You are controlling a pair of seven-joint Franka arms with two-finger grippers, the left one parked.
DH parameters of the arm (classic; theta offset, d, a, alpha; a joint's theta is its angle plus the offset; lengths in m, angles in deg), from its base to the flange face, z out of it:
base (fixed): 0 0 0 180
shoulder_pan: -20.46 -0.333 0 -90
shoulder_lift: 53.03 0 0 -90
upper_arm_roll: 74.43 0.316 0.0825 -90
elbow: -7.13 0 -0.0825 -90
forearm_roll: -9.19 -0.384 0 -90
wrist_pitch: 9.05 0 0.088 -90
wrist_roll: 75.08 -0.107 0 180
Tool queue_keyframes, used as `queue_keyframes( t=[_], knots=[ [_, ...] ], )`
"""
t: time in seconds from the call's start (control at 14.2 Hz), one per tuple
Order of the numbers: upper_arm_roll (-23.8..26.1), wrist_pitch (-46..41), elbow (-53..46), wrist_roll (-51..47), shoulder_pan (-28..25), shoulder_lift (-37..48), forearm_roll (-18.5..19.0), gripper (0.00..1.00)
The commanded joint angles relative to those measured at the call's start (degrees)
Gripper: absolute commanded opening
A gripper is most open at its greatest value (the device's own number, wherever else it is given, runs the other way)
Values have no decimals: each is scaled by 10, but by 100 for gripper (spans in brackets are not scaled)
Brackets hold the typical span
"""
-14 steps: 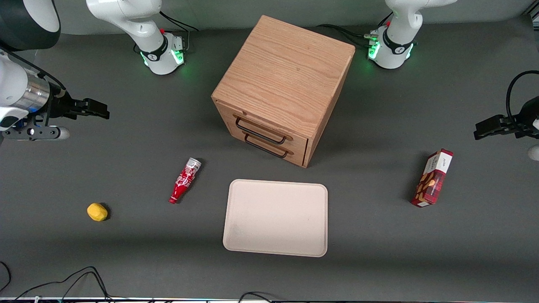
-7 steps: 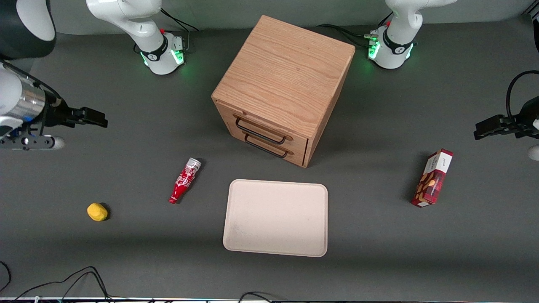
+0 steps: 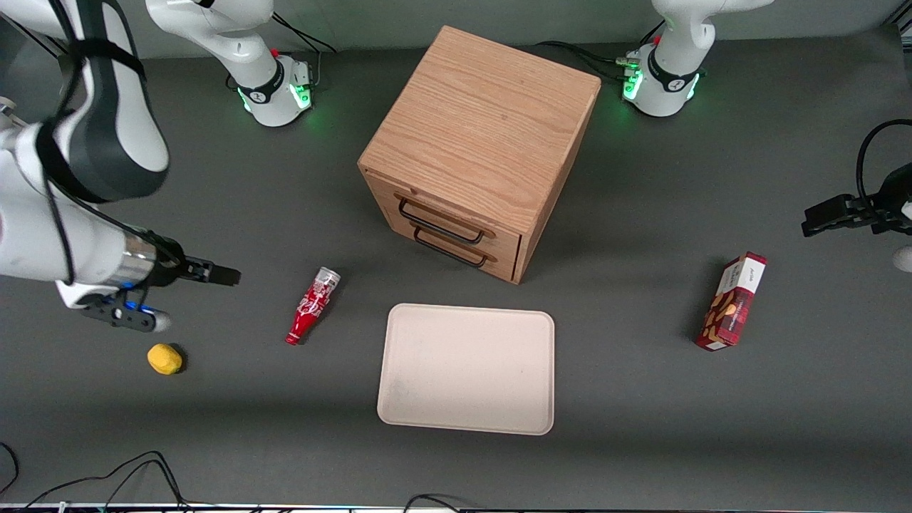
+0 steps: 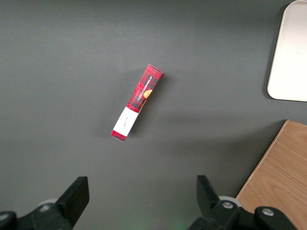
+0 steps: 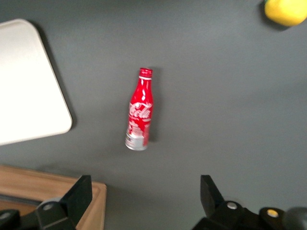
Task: Place coke bottle on tray
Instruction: 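Move the open right gripper over the red Coca-Cola bottle, then lower the right gripper and close it around the bottle's body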
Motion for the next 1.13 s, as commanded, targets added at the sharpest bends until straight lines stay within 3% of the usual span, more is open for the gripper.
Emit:
queue_keyframes(
  t=[0.0, 0.28, 0.56, 1.06],
  knots=[
    [1, 81, 54, -109, -31, -8, -4, 100],
    [9, 255, 204, -200, -42, 15, 30, 100],
    [32, 417, 316, -300, -43, 5, 102, 100],
    [32, 516, 331, -339, -51, -65, 135, 100]
  ],
)
